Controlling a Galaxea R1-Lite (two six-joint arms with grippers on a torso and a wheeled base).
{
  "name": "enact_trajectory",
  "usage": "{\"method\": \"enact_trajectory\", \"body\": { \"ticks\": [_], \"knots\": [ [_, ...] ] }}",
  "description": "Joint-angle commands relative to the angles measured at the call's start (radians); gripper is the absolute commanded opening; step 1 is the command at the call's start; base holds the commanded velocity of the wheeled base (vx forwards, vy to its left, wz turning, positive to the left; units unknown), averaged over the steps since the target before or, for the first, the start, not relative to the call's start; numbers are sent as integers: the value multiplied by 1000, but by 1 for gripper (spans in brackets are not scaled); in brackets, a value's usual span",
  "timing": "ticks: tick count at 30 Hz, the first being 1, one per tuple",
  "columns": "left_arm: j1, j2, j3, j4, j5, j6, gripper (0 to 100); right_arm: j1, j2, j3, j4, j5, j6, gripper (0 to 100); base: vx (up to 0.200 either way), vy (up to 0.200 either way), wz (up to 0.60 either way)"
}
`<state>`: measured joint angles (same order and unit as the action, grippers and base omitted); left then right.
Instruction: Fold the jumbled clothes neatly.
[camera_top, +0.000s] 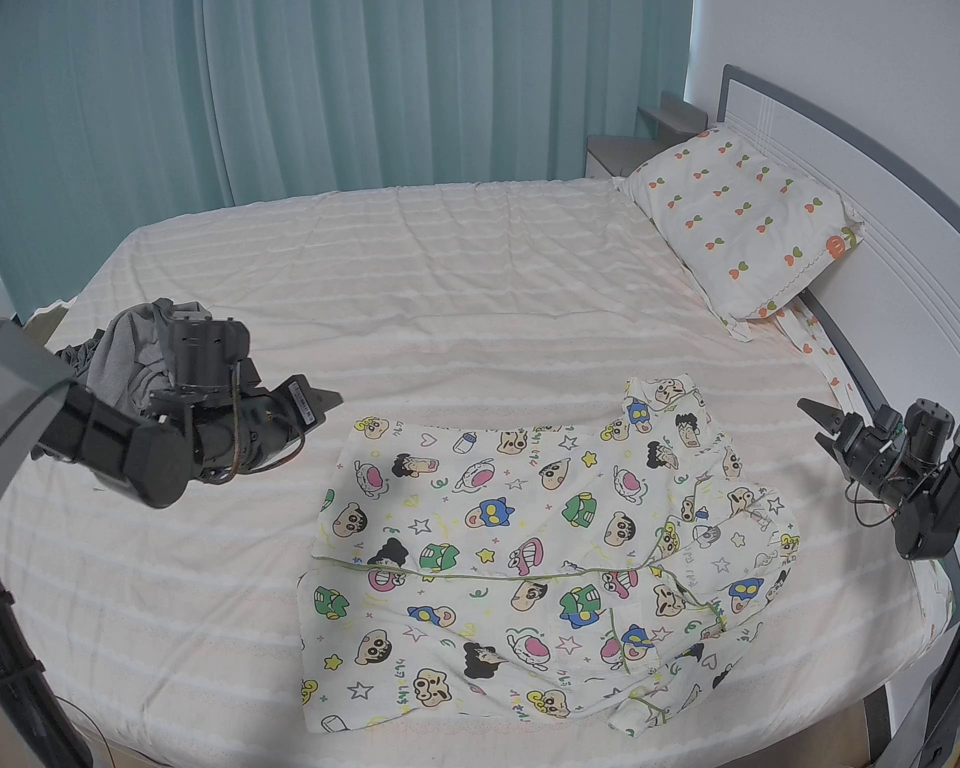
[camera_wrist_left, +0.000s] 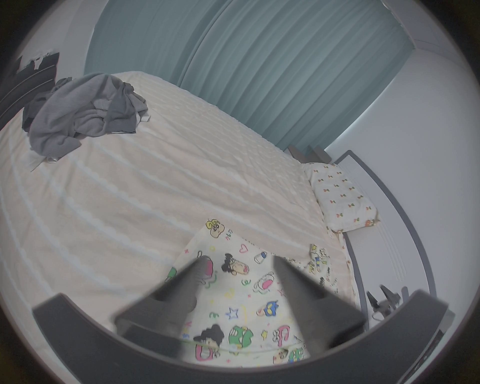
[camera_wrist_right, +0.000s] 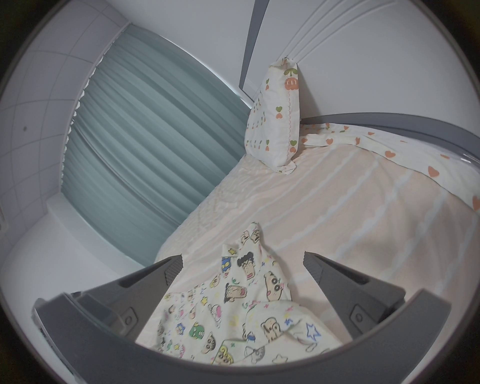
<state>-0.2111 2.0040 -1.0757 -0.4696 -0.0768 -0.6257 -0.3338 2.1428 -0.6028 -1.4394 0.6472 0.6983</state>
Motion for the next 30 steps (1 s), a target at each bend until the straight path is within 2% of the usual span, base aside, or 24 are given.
{"method": "enact_trajectory", "body": {
  "ticks": [1, 4, 7, 13, 20, 30],
  "knots": [
    [12, 271, -202, 134, -18, 37, 100, -136, 74, 132, -124, 189, 32, 100, 0, 0, 0],
    [13, 292, -205, 126, -63, 47, 100, -157, 65, 150, -124, 264, 23, 100, 0, 0, 0],
    [10, 331, -219, 88, -63, 55, 100, -149, 54, 172, -124, 282, 4, 100, 0, 0, 0],
    [12, 380, -213, -80, -37, 58, 100, -131, 48, 213, -125, 282, -59, 100, 0, 0, 0],
    [19, 383, -210, -101, -31, 133, 100, -131, 49, 215, -124, 282, -63, 100, 0, 0, 0],
    [15, 421, -214, -173, -1, 141, 100, -131, 51, 216, -124, 282, -63, 100, 0, 0, 0]
  ]
}}
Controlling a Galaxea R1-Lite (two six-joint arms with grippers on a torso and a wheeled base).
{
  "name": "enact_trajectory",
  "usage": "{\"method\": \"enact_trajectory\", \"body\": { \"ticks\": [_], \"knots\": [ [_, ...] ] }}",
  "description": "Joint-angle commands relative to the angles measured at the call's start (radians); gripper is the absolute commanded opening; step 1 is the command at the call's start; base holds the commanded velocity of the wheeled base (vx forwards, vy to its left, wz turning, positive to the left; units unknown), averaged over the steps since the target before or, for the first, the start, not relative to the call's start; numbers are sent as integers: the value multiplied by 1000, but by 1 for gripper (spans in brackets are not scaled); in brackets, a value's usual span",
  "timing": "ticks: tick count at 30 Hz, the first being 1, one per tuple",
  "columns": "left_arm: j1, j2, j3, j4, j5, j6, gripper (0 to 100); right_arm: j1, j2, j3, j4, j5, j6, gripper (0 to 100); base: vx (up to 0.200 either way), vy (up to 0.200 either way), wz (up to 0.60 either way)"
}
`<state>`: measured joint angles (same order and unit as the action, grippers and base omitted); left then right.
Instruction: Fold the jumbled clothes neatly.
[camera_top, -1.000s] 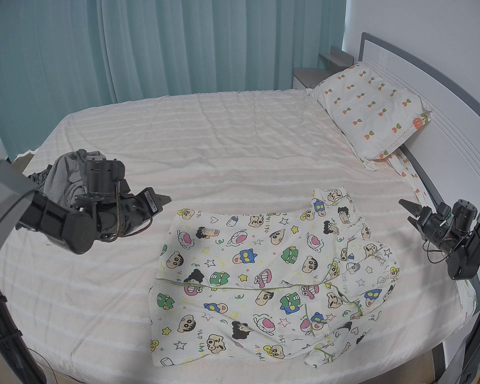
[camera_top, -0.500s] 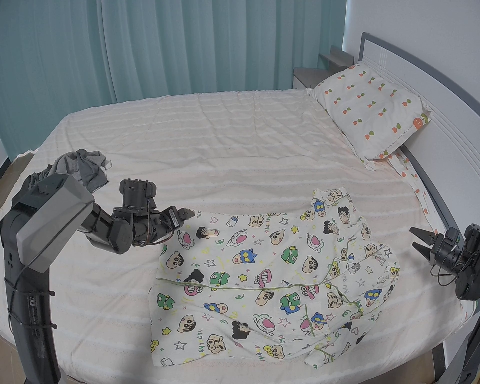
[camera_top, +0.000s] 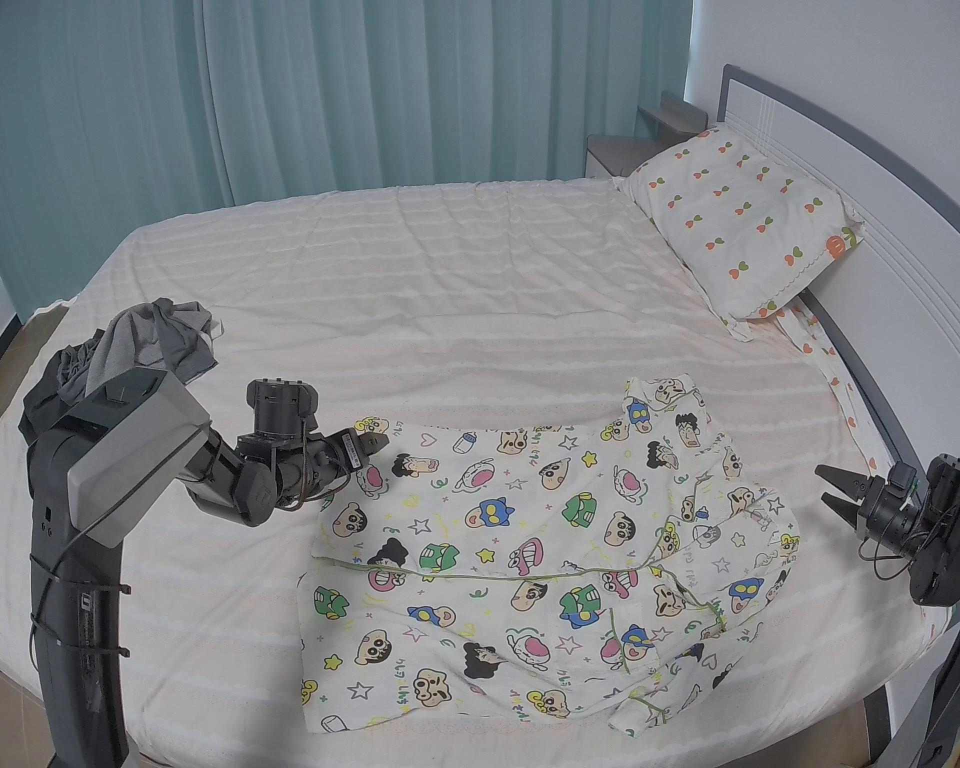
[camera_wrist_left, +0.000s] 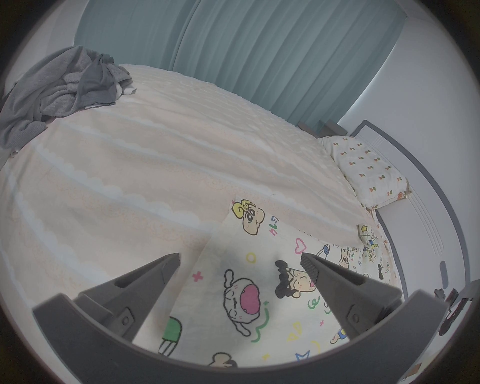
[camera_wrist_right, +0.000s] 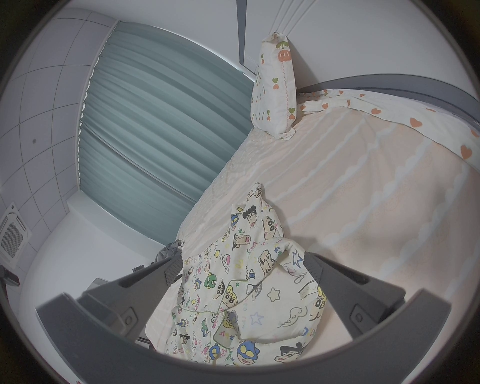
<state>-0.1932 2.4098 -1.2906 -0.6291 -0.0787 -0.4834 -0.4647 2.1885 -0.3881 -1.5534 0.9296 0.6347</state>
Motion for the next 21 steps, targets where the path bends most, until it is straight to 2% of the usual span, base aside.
{"method": "enact_trajectory", "body": {
  "ticks": [1, 2, 3, 9, 17, 18, 21],
  "knots": [
    [-5, 15, 1, -14, 2, -3, 100, 0, 5, 2, -10, 2, 0, 100, 0, 0, 0],
    [-6, 15, 1, -14, 5, -3, 100, 0, 5, 0, -10, 2, 0, 100, 0, 0, 0],
    [-6, 15, 1, -14, 5, -3, 0, 0, 5, 2, -10, 0, 0, 100, 0, 0, 0],
    [-6, 28, 1, -12, 5, -4, 0, 0, 7, 2, -10, 0, 0, 100, 0, 0, 0],
    [38, 22, -7, -12, 8, -4, 0, 1, 7, 11, -10, 3, 0, 100, 0, 0, 0],
    [52, 8, -7, -14, 37, -4, 0, 1, 7, 11, -10, 9, 0, 100, 0, 0, 0],
    [55, 8, -7, -21, 59, -6, 0, 1, 7, 11, -10, 8, -1, 100, 0, 0, 0]
  ]
}}
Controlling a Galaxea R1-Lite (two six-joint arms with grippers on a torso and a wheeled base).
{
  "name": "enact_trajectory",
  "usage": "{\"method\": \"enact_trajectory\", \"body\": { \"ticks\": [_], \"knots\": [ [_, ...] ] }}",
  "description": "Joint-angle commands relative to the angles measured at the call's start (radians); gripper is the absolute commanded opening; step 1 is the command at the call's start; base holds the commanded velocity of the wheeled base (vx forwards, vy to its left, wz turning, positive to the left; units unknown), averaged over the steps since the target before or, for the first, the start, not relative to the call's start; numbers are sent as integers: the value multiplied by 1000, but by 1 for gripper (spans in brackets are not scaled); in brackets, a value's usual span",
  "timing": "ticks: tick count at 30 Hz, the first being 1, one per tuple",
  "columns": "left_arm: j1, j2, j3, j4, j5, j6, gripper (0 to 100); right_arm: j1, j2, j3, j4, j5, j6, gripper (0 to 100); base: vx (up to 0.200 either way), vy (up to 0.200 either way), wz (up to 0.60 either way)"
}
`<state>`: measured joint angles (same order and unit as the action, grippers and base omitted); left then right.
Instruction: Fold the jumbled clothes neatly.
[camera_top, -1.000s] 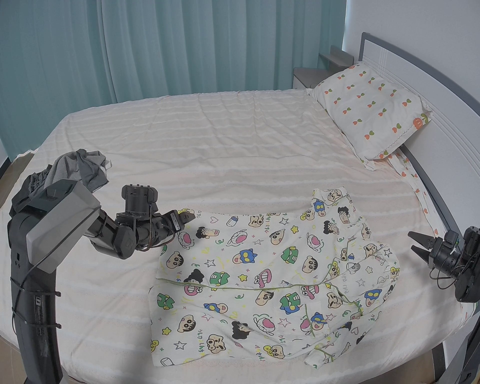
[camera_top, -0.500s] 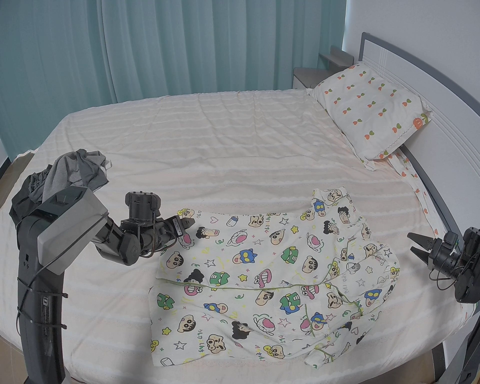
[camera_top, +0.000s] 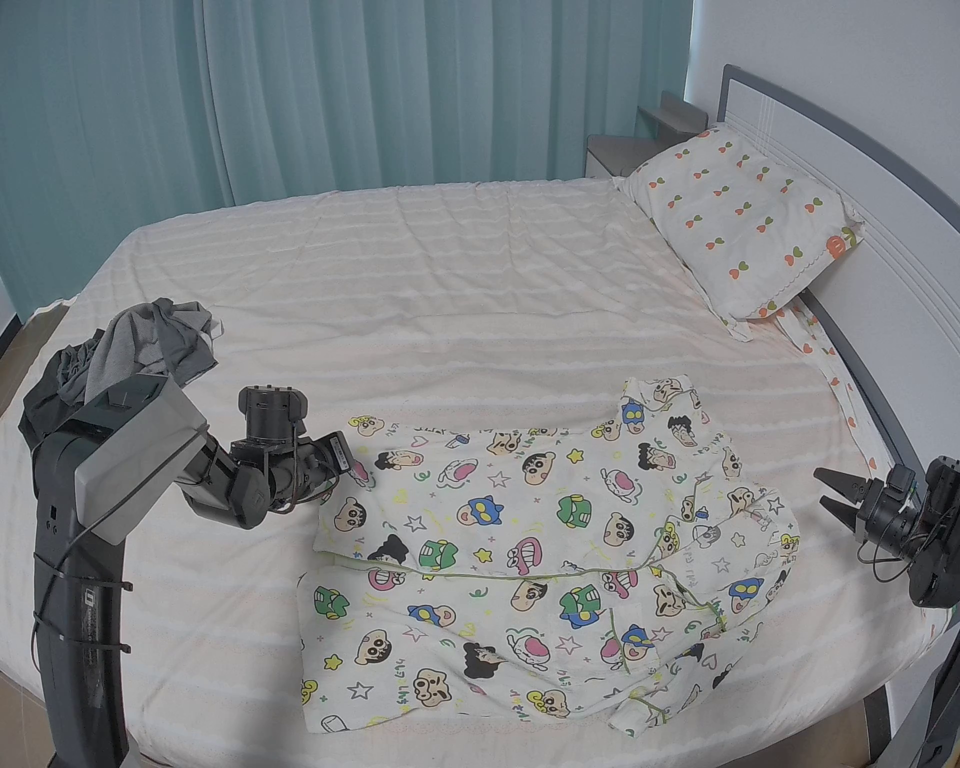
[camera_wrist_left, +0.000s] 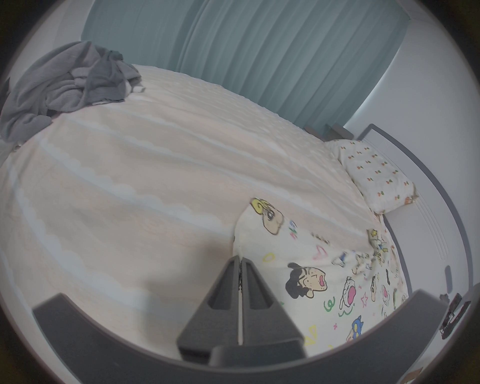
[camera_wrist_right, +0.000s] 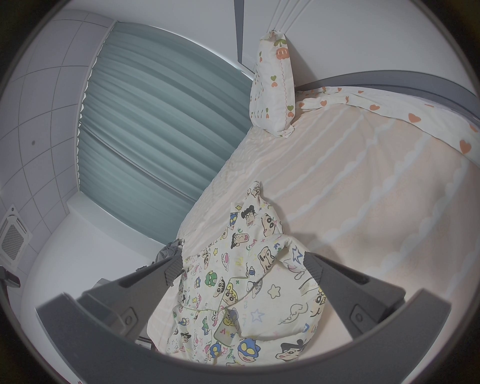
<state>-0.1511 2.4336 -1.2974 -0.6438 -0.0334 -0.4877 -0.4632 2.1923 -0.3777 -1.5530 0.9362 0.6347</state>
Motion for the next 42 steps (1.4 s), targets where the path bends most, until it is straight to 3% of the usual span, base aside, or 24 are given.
{"method": "enact_trajectory", "body": {
  "ticks": [1, 13, 20, 21, 30, 36, 38, 40, 42],
  "knots": [
    [13, -16, 0, -7, 13, -2, 0, 0, 3, 0, -10, 1, -1, 100, 0, 0, 0],
    [13, -8, -3, -63, 21, -2, 0, 0, 4, 0, -10, 3, 0, 100, 0, 0, 0],
    [15, 1, -26, -62, 64, -2, 0, 0, 4, 0, -10, 3, 0, 100, 0, 0, 0],
    [18, 2, -29, -62, 76, -2, 100, 0, 4, 0, -10, 3, 0, 100, 0, 0, 0],
    [21, -4, -17, -54, 81, -2, 100, 0, 6, 3, -10, 3, -1, 100, 0, 0, 0],
    [59, -246, 259, -16, 18, -15, 100, -2, -9, 5, -10, -4, 0, 100, 0, 0, 0],
    [59, -346, 369, -16, -33, -54, 100, -2, -14, 8, -10, -4, -1, 100, 0, 0, 0],
    [54, -516, 544, -27, -122, -155, 100, 8, -31, 31, -12, -8, -4, 100, 0, 0, 0],
    [51, -574, 599, -30, -155, -190, 100, 14, -46, 34, -10, -10, -6, 100, 0, 0, 0]
  ]
}}
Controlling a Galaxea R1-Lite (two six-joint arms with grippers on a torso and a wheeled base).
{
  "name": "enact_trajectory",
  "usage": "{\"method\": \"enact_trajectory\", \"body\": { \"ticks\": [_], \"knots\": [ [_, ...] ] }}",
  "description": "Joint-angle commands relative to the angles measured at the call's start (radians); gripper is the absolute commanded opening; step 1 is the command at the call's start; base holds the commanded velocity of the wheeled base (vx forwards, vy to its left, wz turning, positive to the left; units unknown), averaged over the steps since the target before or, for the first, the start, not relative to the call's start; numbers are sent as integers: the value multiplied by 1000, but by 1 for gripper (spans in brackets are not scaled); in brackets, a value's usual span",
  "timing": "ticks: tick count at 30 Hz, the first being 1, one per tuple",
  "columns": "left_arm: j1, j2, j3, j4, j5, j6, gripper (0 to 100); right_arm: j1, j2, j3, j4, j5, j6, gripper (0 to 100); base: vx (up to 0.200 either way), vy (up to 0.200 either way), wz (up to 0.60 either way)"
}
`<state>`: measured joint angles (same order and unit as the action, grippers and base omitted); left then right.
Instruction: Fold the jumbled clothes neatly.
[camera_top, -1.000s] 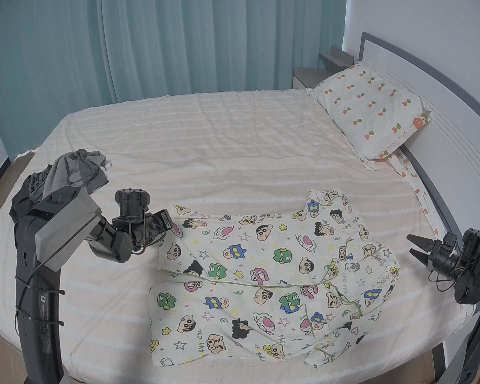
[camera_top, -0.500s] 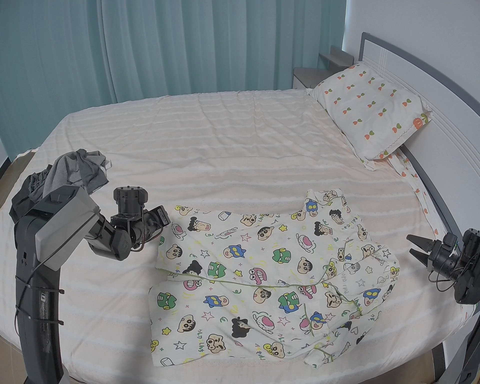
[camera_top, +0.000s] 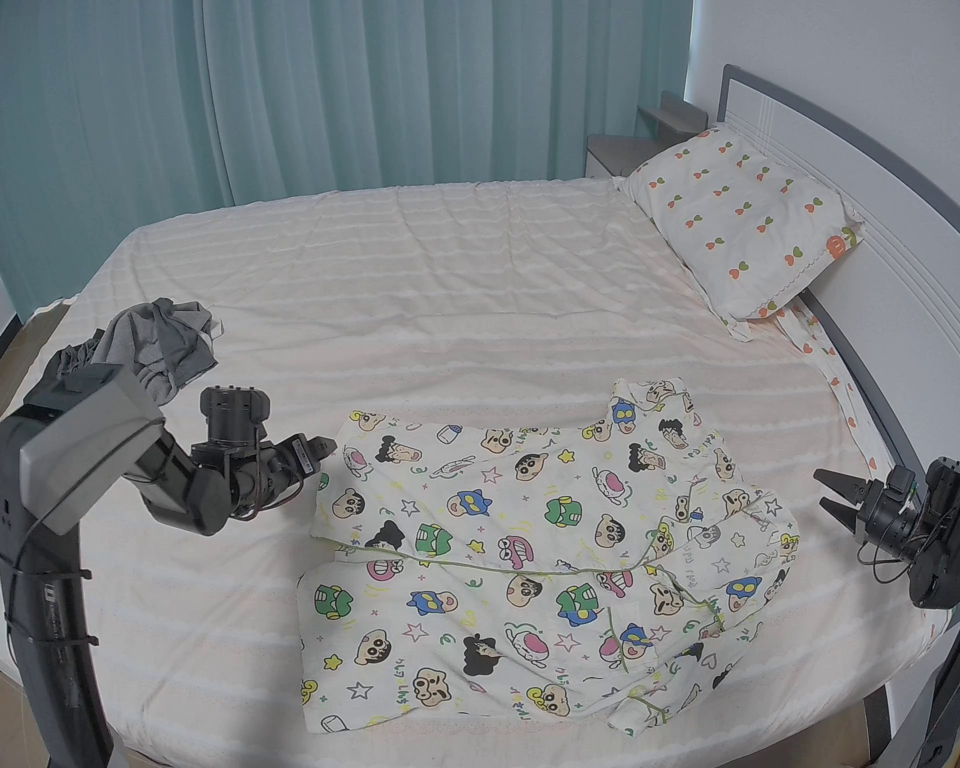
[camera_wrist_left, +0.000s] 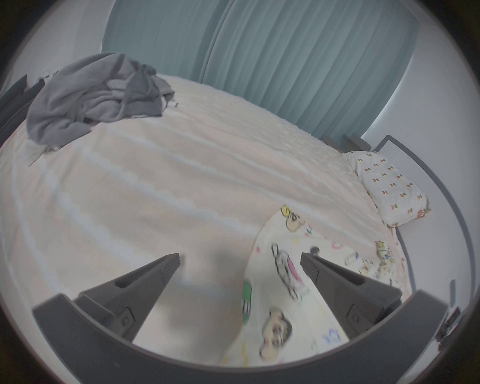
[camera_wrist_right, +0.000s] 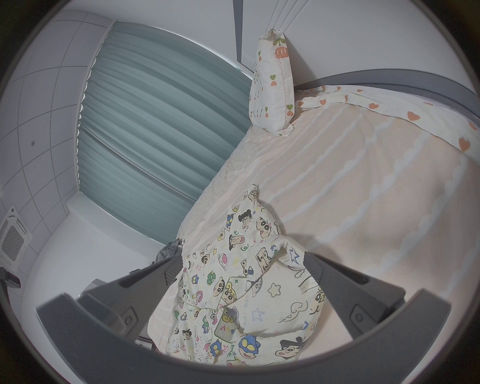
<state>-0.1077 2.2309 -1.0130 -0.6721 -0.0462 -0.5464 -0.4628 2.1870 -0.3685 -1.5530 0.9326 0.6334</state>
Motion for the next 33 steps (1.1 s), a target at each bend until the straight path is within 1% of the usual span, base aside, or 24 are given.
{"method": "enact_trajectory", "body": {
  "ticks": [1, 3, 4, 6, 8, 12, 15, 18, 20, 26, 28, 32, 33],
  "knots": [
    [5, -501, 433, -4, -213, -201, 100, 23, -82, 30, -9, -8, 8, 100, 0, 0, 0],
    [-4, -603, 531, -4, -268, -251, 100, 52, -110, 53, -9, -14, 8, 100, 0, 0, 0],
    [-9, -645, 571, -4, -284, -270, 100, 67, -116, 69, -9, -17, 3, 100, 0, 0, 0],
    [-32, -732, 659, -4, -297, -300, 100, 81, -122, 114, -10, -35, -14, 100, 0, 0, 0],
    [-67, -792, 726, -4, -299, -319, 100, 78, -128, 143, -10, -43, -41, 100, 0, 0, 0],
    [-150, -852, 804, -4, -299, -382, 100, 76, -92, 200, -9, -40, -61, 100, -200, 0, 0],
    [-190, -843, 807, -1, -288, -417, 100, 78, -58, 226, -10, -31, -107, 100, -200, 0, 0],
    [-191, -804, 817, 0, -288, -420, 100, 84, -36, 252, -10, -31, -201, 100, -200, 0, 0],
    [-191, -789, 818, 0, -290, -420, 100, 90, -29, 253, -10, -31, -236, 100, -200, 0, 0],
    [-191, -709, 834, -1, -287, -420, 100, 92, -12, 255, -10, -31, -248, 100, -200, 0, 0],
    [-191, -642, 835, -3, -282, -420, 100, 87, -6, 255, -10, -31, -248, 100, -200, 0, 0],
    [-193, -563, 834, -26, -248, -420, 100, 93, -7, 275, -12, -31, -244, 100, -200, 0, 0],
    [-193, -556, 834, -30, -245, -420, 100, 96, -6, 278, -12, -31, -245, 100, 0, 0, 0]
  ]
}}
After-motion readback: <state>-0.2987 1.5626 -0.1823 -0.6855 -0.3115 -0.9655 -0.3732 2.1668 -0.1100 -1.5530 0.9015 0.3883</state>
